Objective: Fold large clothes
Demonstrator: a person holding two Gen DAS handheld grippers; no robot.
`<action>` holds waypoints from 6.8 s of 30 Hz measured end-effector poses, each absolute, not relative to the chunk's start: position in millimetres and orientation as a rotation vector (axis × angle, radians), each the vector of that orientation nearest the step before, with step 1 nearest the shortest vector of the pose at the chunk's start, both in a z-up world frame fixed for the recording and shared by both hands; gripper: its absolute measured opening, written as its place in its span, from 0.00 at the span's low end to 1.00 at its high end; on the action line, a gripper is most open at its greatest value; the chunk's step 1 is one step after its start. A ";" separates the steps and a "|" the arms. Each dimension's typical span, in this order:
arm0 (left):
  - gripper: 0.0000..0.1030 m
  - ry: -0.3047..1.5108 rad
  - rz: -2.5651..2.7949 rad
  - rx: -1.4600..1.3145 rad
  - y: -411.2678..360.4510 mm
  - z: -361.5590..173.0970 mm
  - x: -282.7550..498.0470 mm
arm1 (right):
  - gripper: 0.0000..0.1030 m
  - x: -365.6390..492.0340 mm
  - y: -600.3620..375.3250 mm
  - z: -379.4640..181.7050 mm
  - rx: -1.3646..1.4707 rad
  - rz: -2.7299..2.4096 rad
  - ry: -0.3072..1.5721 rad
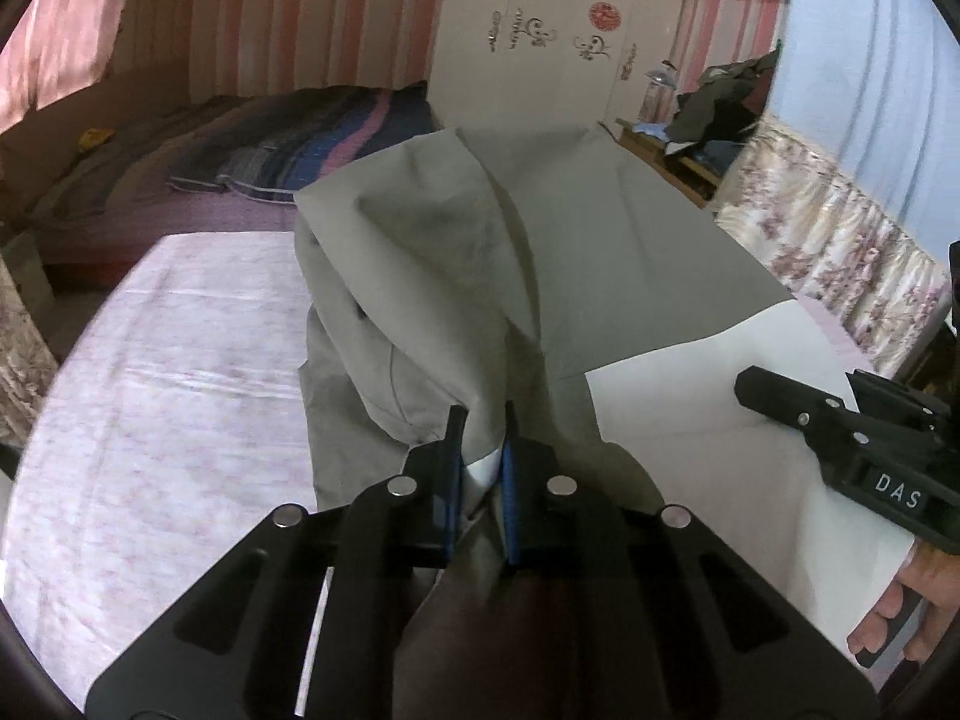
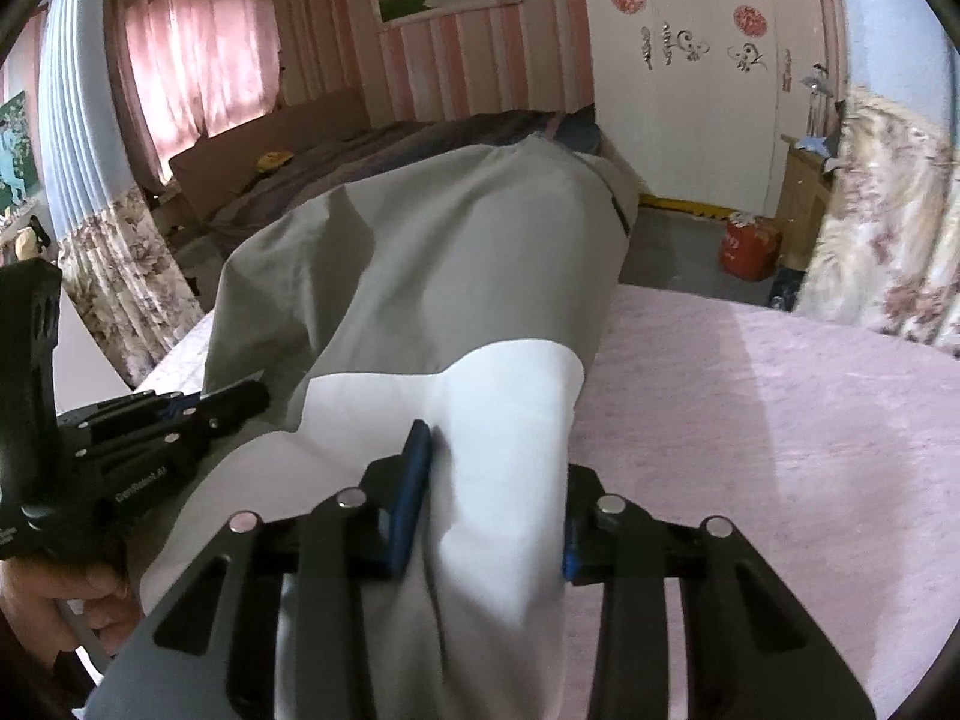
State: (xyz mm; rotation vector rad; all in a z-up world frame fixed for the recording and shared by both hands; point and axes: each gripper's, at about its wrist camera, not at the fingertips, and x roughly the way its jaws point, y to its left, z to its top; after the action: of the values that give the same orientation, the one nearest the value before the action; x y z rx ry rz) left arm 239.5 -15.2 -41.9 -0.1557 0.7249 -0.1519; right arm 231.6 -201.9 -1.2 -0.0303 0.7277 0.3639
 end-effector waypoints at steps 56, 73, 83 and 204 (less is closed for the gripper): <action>0.97 0.344 0.026 -0.023 -46.8 -25.4 33.2 | 0.98 3.6 -307.9 5.0 -0.110 0.103 0.272; 0.97 0.199 0.062 0.014 -51.9 -23.0 16.1 | 0.98 2.7 -322.3 0.3 -0.040 0.092 0.276; 0.97 0.240 0.055 0.005 -52.4 -31.6 22.8 | 0.98 1.7 -325.8 -0.3 -0.028 0.081 0.279; 0.97 0.279 0.002 -0.012 -62.6 -30.7 23.3 | 0.98 11.0 -322.3 -7.1 -0.116 0.024 0.341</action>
State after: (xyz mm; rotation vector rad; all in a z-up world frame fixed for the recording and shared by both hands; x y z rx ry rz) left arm 23.3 -62.6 -30.7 -0.0124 0.2793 0.0015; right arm 10.9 -322.3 -7.1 -0.1163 0.3406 0.0243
